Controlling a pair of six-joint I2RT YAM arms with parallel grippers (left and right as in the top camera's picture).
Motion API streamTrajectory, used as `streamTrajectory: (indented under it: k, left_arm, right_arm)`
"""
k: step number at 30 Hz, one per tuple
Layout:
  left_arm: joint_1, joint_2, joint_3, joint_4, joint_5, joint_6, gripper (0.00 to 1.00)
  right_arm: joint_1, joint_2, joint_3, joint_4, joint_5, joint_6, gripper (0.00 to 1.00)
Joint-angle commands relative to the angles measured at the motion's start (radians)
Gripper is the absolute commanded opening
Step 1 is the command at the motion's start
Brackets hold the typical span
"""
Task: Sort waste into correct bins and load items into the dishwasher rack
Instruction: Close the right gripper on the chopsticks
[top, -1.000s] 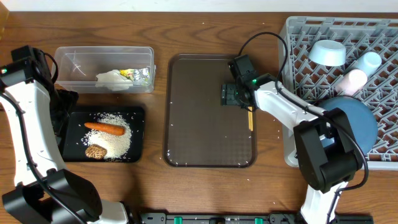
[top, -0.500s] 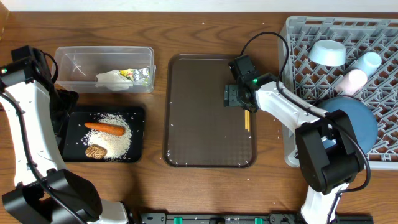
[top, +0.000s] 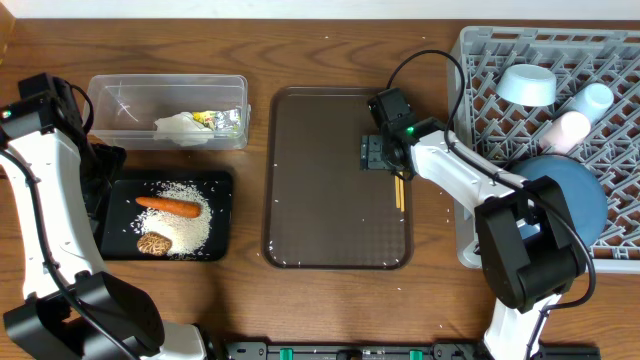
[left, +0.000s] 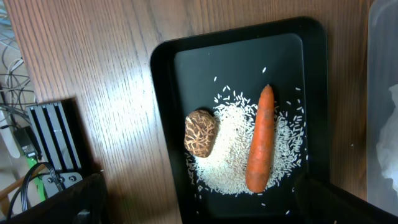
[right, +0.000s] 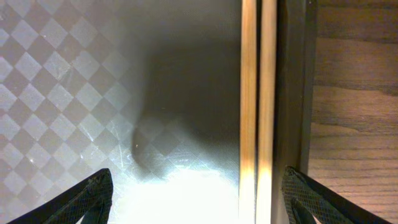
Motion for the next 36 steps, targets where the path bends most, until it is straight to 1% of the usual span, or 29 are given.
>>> streamTrajectory:
  k: [1,11,36]
  left_arm:
    - [0.004,-0.003,0.002,-0.006,-0.005,-0.012,0.98]
    - [0.004,-0.003,0.002,-0.006,-0.005,-0.012,0.98]
    - [0.004,-0.003,0.002,-0.006,-0.005,-0.012,0.98]
  right_arm:
    - [0.011,-0.026,0.002,0.010,-0.011,0.011,0.81]
    - [0.016,0.023,0.002,0.026,-0.011,0.010,0.80]
    - [0.022,0.059,0.002,0.050,-0.011,0.011,0.80]
